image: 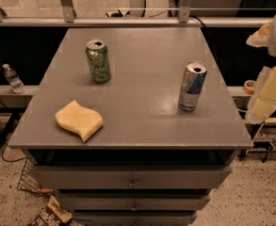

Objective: Move redbull can near green can

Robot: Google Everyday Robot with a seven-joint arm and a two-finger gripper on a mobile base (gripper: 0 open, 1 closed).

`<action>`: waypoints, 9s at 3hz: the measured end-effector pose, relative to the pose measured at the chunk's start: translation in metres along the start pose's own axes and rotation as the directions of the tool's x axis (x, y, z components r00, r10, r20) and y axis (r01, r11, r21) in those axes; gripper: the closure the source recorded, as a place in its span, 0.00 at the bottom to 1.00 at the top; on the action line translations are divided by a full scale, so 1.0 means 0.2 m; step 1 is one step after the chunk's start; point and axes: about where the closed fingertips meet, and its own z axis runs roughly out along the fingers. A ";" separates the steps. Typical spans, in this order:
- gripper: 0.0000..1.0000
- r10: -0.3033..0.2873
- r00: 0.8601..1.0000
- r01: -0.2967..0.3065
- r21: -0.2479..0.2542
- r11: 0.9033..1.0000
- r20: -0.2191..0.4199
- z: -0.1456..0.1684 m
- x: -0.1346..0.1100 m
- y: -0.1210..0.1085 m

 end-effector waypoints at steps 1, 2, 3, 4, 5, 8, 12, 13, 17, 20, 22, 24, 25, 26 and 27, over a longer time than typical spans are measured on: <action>0.00 0.000 1.000 0.000 0.000 1.000 0.000 0.00 0.00 0.00; 0.00 0.077 0.994 -0.079 0.023 0.997 0.074 0.05 0.02 -0.06; 0.00 0.176 0.960 -0.186 0.023 0.982 0.218 0.16 0.02 -0.16; 0.00 0.272 0.894 -0.282 -0.026 0.959 0.357 0.30 -0.02 -0.24; 0.00 0.325 0.840 -0.315 -0.097 0.944 0.434 0.43 -0.09 -0.28; 0.18 0.328 0.801 -0.267 -0.191 0.945 0.501 0.54 -0.32 -0.27; 1.00 0.274 0.750 -0.207 -0.180 0.962 0.602 0.37 -0.44 -0.32; 1.00 0.284 0.734 -0.208 -0.193 0.959 0.617 0.40 -0.48 -0.33; 1.00 0.175 0.801 -0.073 -0.197 0.978 0.572 0.66 -1.13 -0.54; 1.00 0.263 0.791 -0.139 -0.256 0.957 0.552 0.84 -1.40 -0.54; 0.80 0.273 0.784 -0.147 -0.260 0.954 0.557 0.85 -1.45 -0.52; 0.34 0.270 0.786 -0.141 -0.265 0.954 0.557 0.86 -1.46 -0.51; 0.10 0.269 0.786 -0.138 -0.267 0.954 0.556 0.87 -1.47 -0.50; 0.00 0.268 0.787 -0.135 -0.269 0.954 0.556 0.87 -1.48 -0.50; 0.00 0.272 0.773 -0.140 -0.264 0.954 0.574 0.85 -1.43 -0.50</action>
Offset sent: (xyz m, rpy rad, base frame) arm 0.0518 -0.0217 -0.0277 0.3244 -0.1088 -0.2138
